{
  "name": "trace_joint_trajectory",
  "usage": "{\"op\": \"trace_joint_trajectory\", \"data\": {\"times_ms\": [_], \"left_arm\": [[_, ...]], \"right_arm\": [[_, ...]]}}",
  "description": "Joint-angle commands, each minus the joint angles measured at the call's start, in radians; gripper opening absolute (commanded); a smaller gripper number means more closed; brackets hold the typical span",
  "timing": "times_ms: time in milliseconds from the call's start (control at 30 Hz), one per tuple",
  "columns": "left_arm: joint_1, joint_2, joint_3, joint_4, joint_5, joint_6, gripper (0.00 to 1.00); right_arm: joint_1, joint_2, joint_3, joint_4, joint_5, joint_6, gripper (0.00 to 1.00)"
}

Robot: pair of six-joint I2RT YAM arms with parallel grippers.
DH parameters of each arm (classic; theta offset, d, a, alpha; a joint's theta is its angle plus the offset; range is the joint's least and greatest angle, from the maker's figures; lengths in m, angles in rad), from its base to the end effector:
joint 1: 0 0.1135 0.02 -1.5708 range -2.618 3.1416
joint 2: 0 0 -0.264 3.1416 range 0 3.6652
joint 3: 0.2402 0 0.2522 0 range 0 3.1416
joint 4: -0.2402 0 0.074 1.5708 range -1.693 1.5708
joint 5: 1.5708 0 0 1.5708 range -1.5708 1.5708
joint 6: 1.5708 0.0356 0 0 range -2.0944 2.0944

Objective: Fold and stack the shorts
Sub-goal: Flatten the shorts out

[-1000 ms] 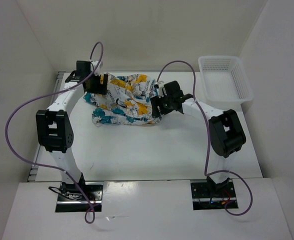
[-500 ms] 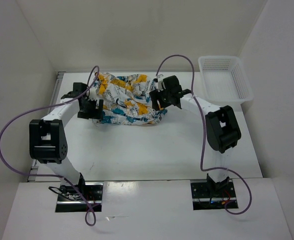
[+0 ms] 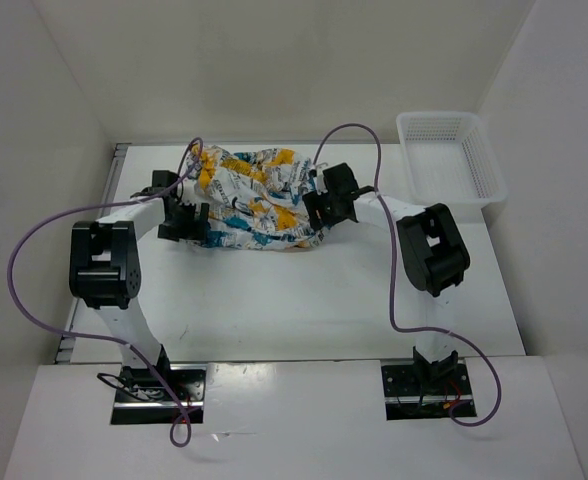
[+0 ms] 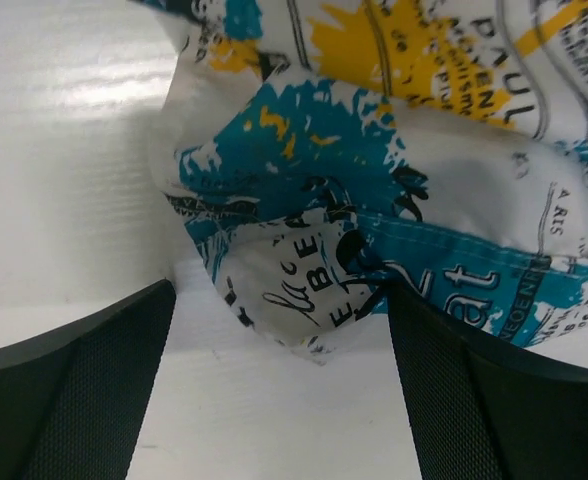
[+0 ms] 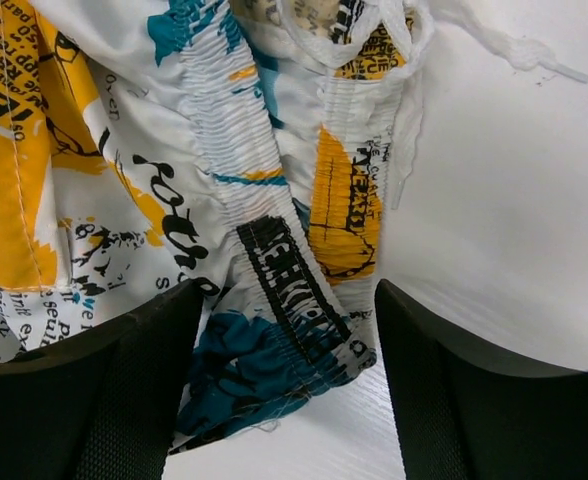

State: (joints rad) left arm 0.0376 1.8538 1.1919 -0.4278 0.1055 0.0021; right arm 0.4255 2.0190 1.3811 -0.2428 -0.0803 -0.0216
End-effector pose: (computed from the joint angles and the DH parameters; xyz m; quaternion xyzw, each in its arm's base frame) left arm 0.3743 0.0103 0.1668 -0.0046 0.9699 -0.0465 0.2389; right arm 0.3965 0.1828 0.1693 -0.2217 0.9139 0.1048 0.3235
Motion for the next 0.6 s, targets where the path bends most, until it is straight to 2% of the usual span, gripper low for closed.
{"op": "trace_joint_trajectory", "data": {"times_ms": [0,33,67,200,233,333,367,433,567], "left_arm": [[0.005,0.057,-0.003,0.026,0.037,-0.002,0.93],[0.005,0.058,-0.012,0.026,0.071,-0.002,0.91],[0.005,0.068,-0.024,0.017,0.089,-0.002,0.86],[0.005,0.068,-0.037,0.017,0.103,-0.002,0.64],[0.005,0.068,-0.037,0.017,0.123,-0.002,0.50],[0.005,0.068,-0.037,-0.006,0.143,-0.002,0.22],[0.005,0.056,-0.014,-0.006,0.152,-0.002,0.08],[0.005,0.032,0.018,-0.032,0.131,-0.002,0.03],[0.014,-0.025,0.223,-0.086,0.064,-0.002,0.00]], "right_arm": [[-0.008,-0.025,-0.033,0.042,0.031,0.002,0.74],[-0.008,-0.025,-0.059,0.030,0.031,0.002,0.72],[-0.008,-0.037,-0.073,0.019,0.005,0.002,0.71],[-0.008,-0.065,-0.146,0.019,-0.042,0.023,0.51],[-0.008,-0.074,-0.155,0.008,-0.042,0.035,0.36],[-0.008,-0.086,-0.145,0.008,-0.030,0.035,0.08],[-0.008,-0.100,-0.130,-0.001,-0.030,0.035,0.04],[-0.008,-0.114,-0.056,-0.001,-0.030,0.014,0.00],[-0.008,-0.112,0.180,-0.010,0.007,-0.037,0.00]]}}
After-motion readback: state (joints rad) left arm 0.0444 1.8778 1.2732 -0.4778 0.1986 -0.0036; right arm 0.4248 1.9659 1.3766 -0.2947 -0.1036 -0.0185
